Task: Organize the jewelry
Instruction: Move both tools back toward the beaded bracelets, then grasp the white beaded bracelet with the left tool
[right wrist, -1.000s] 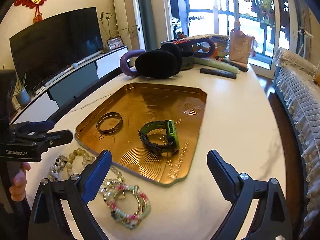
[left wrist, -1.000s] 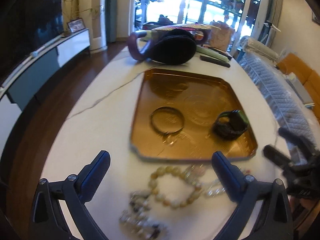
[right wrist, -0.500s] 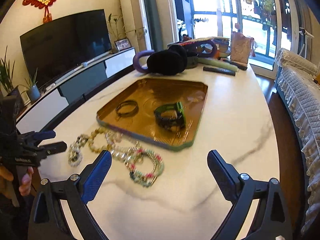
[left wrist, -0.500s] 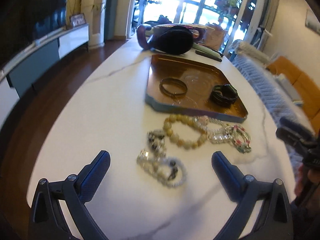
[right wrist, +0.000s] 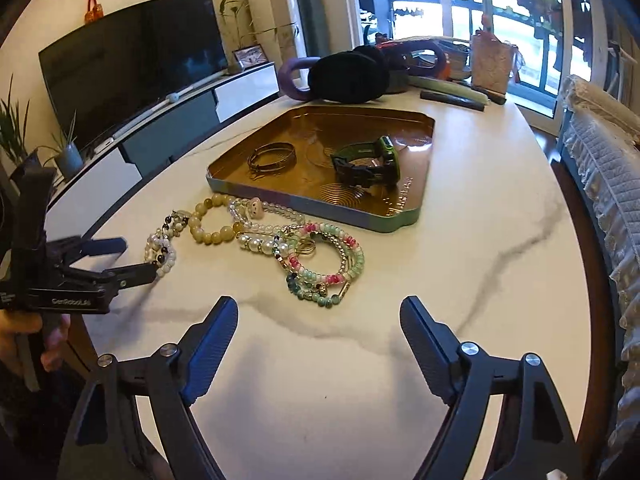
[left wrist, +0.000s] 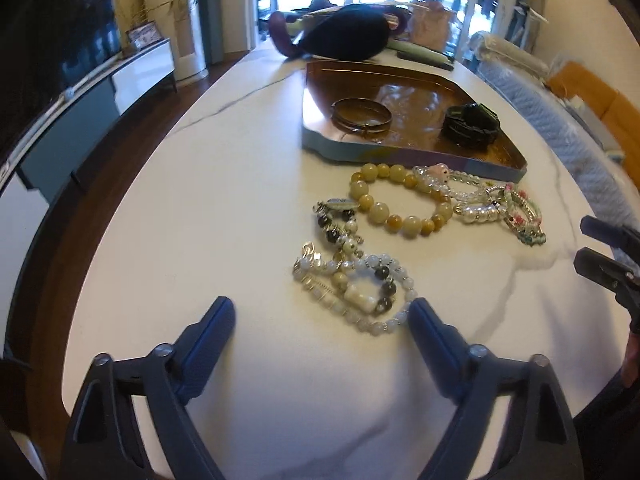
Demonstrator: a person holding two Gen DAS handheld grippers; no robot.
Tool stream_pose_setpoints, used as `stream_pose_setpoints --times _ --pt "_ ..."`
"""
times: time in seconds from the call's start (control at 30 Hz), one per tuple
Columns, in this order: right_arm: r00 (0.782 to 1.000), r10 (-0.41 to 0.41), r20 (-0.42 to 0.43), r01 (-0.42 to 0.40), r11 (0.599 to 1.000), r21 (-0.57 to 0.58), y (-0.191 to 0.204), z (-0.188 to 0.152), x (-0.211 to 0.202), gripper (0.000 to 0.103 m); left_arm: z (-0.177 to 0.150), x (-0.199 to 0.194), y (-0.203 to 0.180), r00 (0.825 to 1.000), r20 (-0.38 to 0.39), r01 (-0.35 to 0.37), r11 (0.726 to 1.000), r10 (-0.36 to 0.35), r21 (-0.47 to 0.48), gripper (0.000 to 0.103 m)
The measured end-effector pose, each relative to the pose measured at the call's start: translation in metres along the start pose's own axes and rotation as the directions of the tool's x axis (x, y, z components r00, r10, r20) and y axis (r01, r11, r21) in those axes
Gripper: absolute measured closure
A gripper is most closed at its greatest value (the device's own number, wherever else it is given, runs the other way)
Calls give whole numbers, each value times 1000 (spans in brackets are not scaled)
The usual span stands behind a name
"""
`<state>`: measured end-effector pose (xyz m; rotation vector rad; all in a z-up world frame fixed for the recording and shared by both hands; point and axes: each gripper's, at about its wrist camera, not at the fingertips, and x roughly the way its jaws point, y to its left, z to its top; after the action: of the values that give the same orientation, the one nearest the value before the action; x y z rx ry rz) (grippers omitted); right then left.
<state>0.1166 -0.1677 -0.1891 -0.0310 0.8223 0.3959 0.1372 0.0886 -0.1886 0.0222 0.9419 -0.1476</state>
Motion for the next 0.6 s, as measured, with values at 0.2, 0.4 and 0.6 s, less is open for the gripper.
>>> stream_pose_setpoints --times 0.2,0.4,0.6 --pt "1000 25 -11 -25 999 23 -7 6 6 22 5 -1 0 1000 14 10 999 -10 43 75" --pt "999 48 -21 -48 999 22 -5 9 7 22 4 -6 4 995 -8 99 995 -99 1 93" --pt "998 65 -21 -65 998 10 -1 12 7 22 8 -16 -2 991 23 135 991 -135 11 99"
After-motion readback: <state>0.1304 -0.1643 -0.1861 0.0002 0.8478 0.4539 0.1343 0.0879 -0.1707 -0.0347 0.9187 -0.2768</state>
